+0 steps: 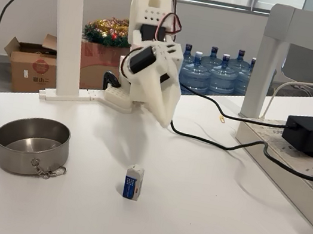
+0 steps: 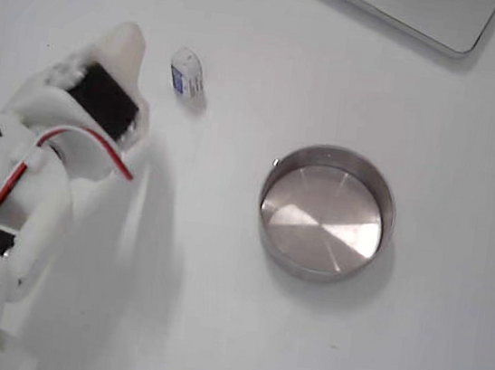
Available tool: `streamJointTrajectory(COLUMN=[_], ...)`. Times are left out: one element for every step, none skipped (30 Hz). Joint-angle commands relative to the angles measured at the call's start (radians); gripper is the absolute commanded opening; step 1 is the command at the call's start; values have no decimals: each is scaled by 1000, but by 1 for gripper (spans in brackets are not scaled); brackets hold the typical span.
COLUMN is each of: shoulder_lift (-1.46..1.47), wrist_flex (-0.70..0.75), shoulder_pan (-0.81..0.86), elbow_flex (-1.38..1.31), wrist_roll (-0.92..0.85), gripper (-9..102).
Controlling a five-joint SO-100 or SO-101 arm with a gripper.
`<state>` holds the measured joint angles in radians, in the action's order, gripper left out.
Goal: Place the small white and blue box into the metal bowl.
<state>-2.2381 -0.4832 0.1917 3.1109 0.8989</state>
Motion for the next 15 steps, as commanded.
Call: streamJointTrajectory(shoulder_lift=[64, 83, 104, 130, 156, 181, 202, 221, 233, 239, 241, 241, 242, 242, 242], wrist_flex=[-20, -20, -21, -28, -29, -29, -29, -31, -31, -31, -31, -31, -31, -31, -31], shoulder_pan=[9, 5, 0, -5, -6, -6, -6, -6, -6, -5, -3, -3, -5, -5, -2], elbow_flex=[9, 9, 9, 9, 9, 9, 9, 8, 8, 8, 6, 6, 6, 6, 6], wrist_roll=[295, 357, 413, 460, 499, 532, 560, 583, 601, 617, 629, 637, 643, 647, 647], gripper=[-5, -5, -5, -5, -5, -5, -5, -5, -4, -4, -4, -4, -4, -4, -4])
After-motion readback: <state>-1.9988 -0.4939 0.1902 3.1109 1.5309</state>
